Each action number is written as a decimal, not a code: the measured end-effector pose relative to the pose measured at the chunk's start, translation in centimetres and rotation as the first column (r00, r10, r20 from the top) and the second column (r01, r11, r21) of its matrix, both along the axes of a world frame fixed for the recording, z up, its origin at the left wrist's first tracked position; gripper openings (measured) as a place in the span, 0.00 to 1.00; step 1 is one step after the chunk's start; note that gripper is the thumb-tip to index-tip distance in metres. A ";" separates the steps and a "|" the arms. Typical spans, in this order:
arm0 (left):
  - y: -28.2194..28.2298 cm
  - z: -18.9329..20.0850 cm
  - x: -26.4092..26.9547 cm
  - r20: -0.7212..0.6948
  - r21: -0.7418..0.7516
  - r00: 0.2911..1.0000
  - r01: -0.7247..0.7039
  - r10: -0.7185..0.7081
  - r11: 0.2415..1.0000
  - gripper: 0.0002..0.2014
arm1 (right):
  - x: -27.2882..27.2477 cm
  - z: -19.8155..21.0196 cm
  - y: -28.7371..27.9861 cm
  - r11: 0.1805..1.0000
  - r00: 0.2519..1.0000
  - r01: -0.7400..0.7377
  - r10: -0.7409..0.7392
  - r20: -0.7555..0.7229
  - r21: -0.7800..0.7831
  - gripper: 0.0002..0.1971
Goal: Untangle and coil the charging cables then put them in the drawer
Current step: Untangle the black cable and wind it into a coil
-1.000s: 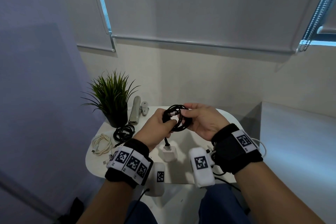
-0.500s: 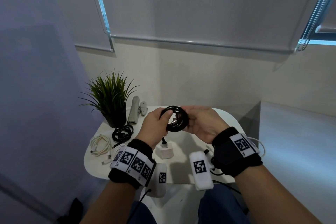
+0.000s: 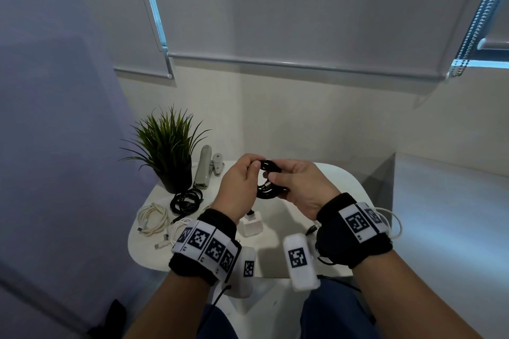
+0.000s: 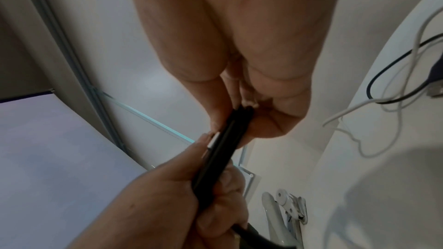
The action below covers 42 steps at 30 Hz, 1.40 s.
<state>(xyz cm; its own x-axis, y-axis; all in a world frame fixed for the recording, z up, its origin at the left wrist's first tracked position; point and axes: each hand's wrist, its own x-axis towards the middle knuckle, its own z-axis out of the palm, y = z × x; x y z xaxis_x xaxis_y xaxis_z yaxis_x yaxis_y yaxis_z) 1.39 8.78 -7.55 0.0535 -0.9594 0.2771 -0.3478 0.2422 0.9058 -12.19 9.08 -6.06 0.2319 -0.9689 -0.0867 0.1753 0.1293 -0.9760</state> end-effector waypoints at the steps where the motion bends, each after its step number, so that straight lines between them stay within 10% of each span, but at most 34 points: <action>1: 0.0 0.0 0.1 -0.024 0.010 1.000 0.018 -0.018 1.000 0.11 | -0.1 0.0 0.0 1.000 1.000 0.001 -0.001 0.000 0.008 0.13; 8: 1.5 -1.0 1.1 -0.334 0.174 0.939 0.150 -0.085 0.973 0.13 | -0.3 0.3 -1.2 0.993 0.989 0.066 -0.078 0.130 0.093 0.16; 19: 1.6 -4.9 4.6 0.133 0.382 0.985 0.054 -0.113 0.923 0.11 | 1.8 -1.8 -3.1 0.958 0.979 0.121 -0.158 0.127 0.261 0.14; 32: 1.1 -5.7 3.8 -0.113 0.502 0.986 -0.049 0.122 0.864 0.18 | 4.8 -6.6 -4.0 0.861 0.968 0.241 -0.245 -0.050 0.448 0.04; 37: 1.3 -5.5 3.3 0.023 0.512 0.993 -0.108 0.112 0.852 0.34 | 4.8 -7.0 -4.1 0.875 0.966 0.257 -0.216 -0.144 0.410 0.08; 42: 1.5 -5.0 3.6 0.286 0.465 0.958 -0.168 0.032 0.869 0.27 | 5.0 -7.1 -3.9 0.934 0.933 0.227 -0.127 -0.337 0.277 0.11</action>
